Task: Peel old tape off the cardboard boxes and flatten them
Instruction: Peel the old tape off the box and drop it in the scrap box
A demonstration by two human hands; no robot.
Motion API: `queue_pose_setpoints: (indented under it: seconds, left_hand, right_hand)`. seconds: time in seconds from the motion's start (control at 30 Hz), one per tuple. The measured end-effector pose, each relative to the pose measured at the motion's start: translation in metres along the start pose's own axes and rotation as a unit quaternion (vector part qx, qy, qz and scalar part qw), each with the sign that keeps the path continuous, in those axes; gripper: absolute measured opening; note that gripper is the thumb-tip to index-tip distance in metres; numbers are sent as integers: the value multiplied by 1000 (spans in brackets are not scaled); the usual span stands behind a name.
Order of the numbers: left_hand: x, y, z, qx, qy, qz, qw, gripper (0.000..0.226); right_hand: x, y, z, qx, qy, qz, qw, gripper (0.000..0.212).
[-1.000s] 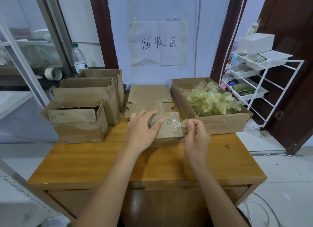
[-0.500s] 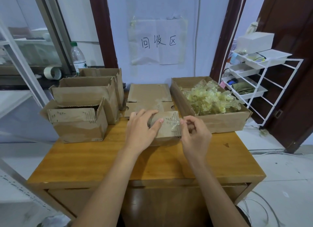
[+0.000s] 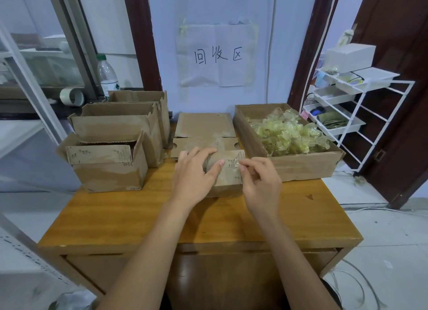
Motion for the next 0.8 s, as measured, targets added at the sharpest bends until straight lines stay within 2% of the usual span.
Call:
queue_pose_setpoints:
  seconds: [0.27,0.47,0.6,0.8]
  left_hand:
    - [-2,-1,-2,3,0,2,1000,44]
    - [0,-1,-1,3,-3,3,1000,44]
    - [0,0,-1,2,-4,3,1000,43]
    - [0,-1,0,-3,-3,-5,1000,44]
  right_hand:
    - [8,-1,-3,-4,-73,-8,997,35]
    - [3,-2,3,23,-12,58,998,26]
    - [-1,-4,6,2,27,88,996,22]
    - [-6,-3,8,-19,1,59,998,22]
Point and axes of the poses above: each hand's wrist, its own z-axis away from the middle knuckle, its own y-axis out of the back of the hand, x = y × z, the point moved 5 cm from there along -z, towards the middle knuckle, and after that the axes turned 6 degrees about x, right-handed, at the moved point
